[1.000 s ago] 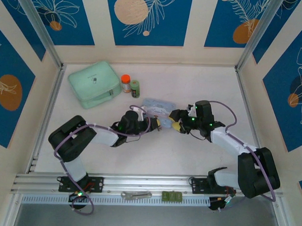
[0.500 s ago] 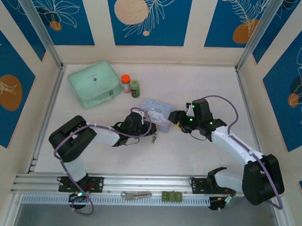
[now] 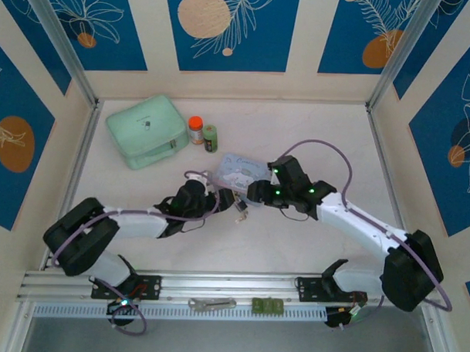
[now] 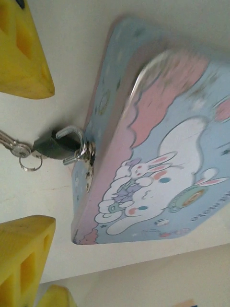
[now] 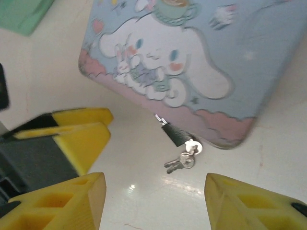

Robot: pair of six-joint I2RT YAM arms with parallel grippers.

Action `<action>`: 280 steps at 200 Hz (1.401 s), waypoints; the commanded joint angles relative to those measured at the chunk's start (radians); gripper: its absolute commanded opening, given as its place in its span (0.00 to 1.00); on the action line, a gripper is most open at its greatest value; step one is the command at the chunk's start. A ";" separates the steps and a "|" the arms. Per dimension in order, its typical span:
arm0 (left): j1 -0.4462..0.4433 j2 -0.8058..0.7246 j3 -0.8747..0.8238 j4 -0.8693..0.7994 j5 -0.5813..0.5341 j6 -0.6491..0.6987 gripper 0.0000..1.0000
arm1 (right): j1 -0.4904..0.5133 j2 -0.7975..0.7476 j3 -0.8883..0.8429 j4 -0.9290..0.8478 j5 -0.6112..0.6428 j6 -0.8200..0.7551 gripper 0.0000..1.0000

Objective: Unlock the padlock with the key

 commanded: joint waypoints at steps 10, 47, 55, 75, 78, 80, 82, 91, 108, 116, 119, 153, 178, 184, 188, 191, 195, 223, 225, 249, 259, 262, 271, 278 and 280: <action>0.097 -0.138 -0.041 -0.116 -0.056 0.010 0.68 | 0.125 0.143 0.133 -0.140 0.137 -0.156 0.50; 0.218 -0.289 -0.089 -0.192 -0.057 0.029 0.73 | 0.275 0.390 0.352 -0.352 0.391 -0.216 0.53; 0.237 -0.317 -0.098 -0.208 -0.059 0.033 0.74 | 0.304 0.445 0.400 -0.398 0.450 -0.221 0.54; 0.272 -0.380 -0.117 -0.236 -0.063 0.038 0.75 | 0.343 0.567 0.503 -0.494 0.559 -0.228 0.57; 0.275 -0.388 -0.120 -0.240 -0.064 0.038 0.76 | 0.348 0.583 0.515 -0.508 0.574 -0.227 0.57; 0.277 -0.393 -0.121 -0.242 -0.064 0.038 0.76 | 0.350 0.592 0.523 -0.514 0.582 -0.228 0.57; 0.279 -0.398 -0.123 -0.245 -0.065 0.038 0.76 | 0.351 0.601 0.530 -0.522 0.590 -0.228 0.58; 0.286 -0.416 -0.129 -0.253 -0.065 0.039 0.76 | 0.357 0.634 0.557 -0.546 0.611 -0.236 0.58; 0.293 -0.433 -0.139 -0.259 -0.065 0.036 0.76 | 0.358 0.673 0.583 -0.558 0.626 -0.244 0.58; 0.294 -0.433 -0.144 -0.260 -0.063 0.033 0.76 | 0.359 0.681 0.585 -0.552 0.624 -0.246 0.58; 0.294 -0.432 -0.145 -0.260 -0.064 0.032 0.76 | 0.359 0.684 0.584 -0.550 0.624 -0.246 0.58; 0.298 -0.393 -0.147 -0.219 -0.046 0.017 0.76 | 0.349 0.705 0.562 -0.516 0.651 -0.250 0.52; 0.298 -0.347 -0.130 -0.185 -0.025 0.010 0.76 | 0.341 0.713 0.545 -0.464 0.626 -0.271 0.49; 0.298 -0.335 -0.125 -0.177 -0.018 0.009 0.76 | 0.342 0.715 0.542 -0.451 0.619 -0.275 0.48; 0.298 -0.330 -0.123 -0.173 -0.014 0.008 0.76 | 0.342 0.716 0.540 -0.444 0.616 -0.278 0.48; 0.298 -0.323 -0.121 -0.170 -0.011 0.007 0.76 | 0.342 0.717 0.538 -0.441 0.614 -0.279 0.48; 0.298 -0.318 -0.118 -0.166 -0.008 0.006 0.76 | 0.342 0.721 0.537 -0.438 0.612 -0.279 0.48; 0.298 -0.298 -0.116 -0.147 0.002 -0.008 0.76 | 0.338 0.747 0.533 -0.438 0.614 -0.268 0.47; 0.298 -0.297 -0.117 -0.145 0.002 -0.008 0.76 | 0.338 0.748 0.531 -0.438 0.614 -0.267 0.47; 0.298 -0.304 -0.120 -0.149 -0.004 -0.011 0.76 | 0.336 0.751 0.503 -0.417 0.630 -0.249 0.47; 0.298 -0.307 -0.120 -0.153 -0.007 -0.011 0.76 | 0.332 0.749 0.491 -0.404 0.640 -0.244 0.47; 0.298 -0.309 -0.120 -0.155 -0.007 -0.011 0.76 | 0.332 0.749 0.488 -0.400 0.643 -0.243 0.47; 0.298 -0.310 -0.120 -0.157 -0.008 -0.010 0.76 | 0.330 0.748 0.480 -0.387 0.653 -0.245 0.47; 0.298 -0.310 -0.119 -0.159 -0.008 -0.010 0.76 | 0.329 0.750 0.476 -0.379 0.664 -0.246 0.46; 0.298 -0.310 -0.118 -0.159 -0.008 -0.009 0.76 | 0.329 0.751 0.475 -0.378 0.667 -0.246 0.46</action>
